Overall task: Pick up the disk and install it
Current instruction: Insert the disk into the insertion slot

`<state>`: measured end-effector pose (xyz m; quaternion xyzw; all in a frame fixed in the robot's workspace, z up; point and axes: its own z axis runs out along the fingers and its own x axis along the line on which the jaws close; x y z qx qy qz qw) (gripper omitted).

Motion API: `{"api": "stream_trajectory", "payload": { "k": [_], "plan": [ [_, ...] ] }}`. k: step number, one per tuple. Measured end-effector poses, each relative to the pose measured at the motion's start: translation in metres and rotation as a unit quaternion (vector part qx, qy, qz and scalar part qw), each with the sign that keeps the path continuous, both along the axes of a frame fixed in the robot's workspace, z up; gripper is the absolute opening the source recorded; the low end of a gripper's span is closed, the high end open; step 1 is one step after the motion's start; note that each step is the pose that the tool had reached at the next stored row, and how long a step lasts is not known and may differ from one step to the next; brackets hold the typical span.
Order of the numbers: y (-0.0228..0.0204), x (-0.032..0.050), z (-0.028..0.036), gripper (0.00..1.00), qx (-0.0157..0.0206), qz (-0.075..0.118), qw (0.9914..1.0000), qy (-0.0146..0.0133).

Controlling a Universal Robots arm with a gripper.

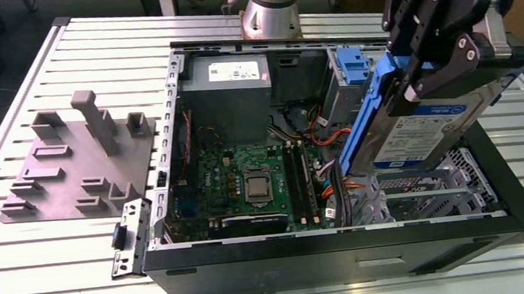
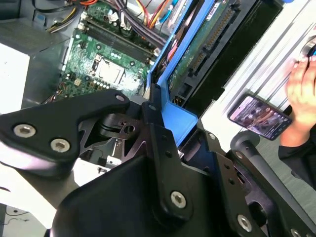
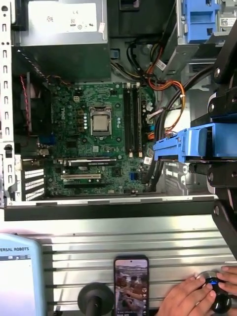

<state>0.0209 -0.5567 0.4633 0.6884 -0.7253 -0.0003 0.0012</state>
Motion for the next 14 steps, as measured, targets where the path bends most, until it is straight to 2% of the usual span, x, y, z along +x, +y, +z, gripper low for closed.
{"api": "stream_trajectory", "payload": {
  "k": [5, 14],
  "plan": [
    [-0.004, 0.0073, -0.0025, 0.36, 0.0, 0.0, 1.0, 0.0],
    [-0.0048, 0.0265, -0.0074, 0.36, 0.0, 0.0, 1.0, 0.0007]
  ]
}}
